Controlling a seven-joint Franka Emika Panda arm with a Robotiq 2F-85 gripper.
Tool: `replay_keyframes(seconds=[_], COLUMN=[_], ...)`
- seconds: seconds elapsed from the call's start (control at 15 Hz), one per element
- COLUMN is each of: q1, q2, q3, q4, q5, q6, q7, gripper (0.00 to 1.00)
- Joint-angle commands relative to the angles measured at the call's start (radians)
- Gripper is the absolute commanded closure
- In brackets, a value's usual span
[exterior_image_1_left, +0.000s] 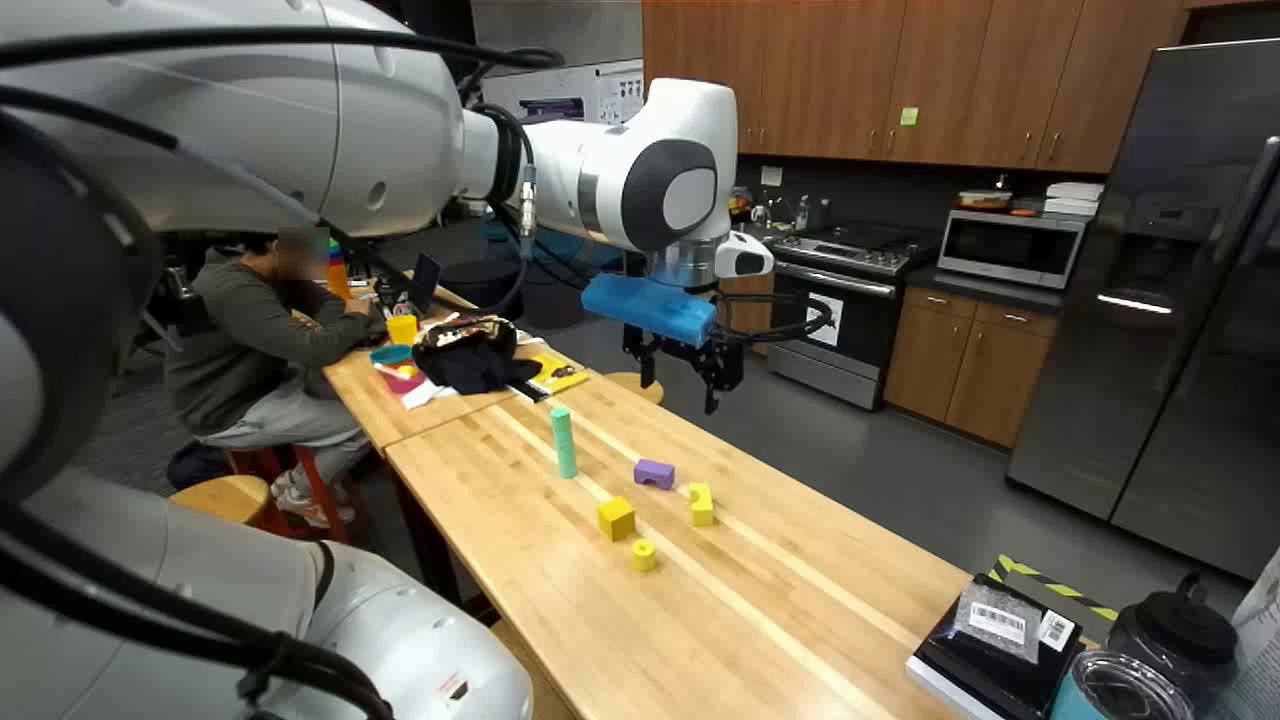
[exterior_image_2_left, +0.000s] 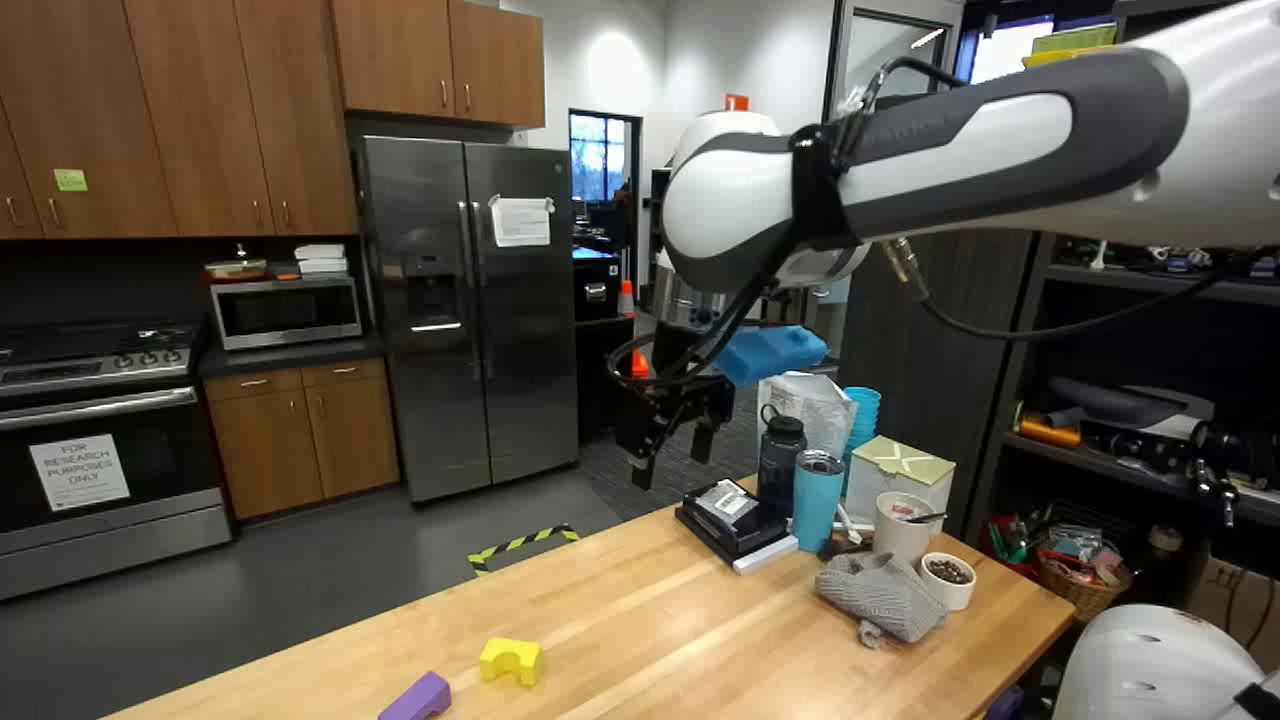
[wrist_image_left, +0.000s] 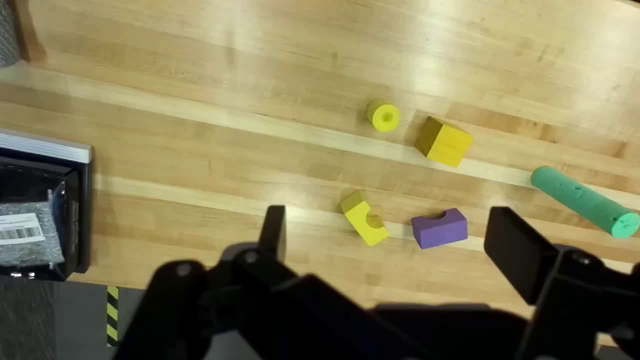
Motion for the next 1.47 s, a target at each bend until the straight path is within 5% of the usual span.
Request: replay_keyframes(seconds=[0.0, 1.4], q1=[-0.012, 0.116], q2=[0.001, 0.322], q3=[0.009, 0.289], q4=[0.003, 0.178], q5=[0.006, -0.079], q6=[-0.003, 0.055], q7=[-0.006, 0.148], gripper=[0.0, 0.0])
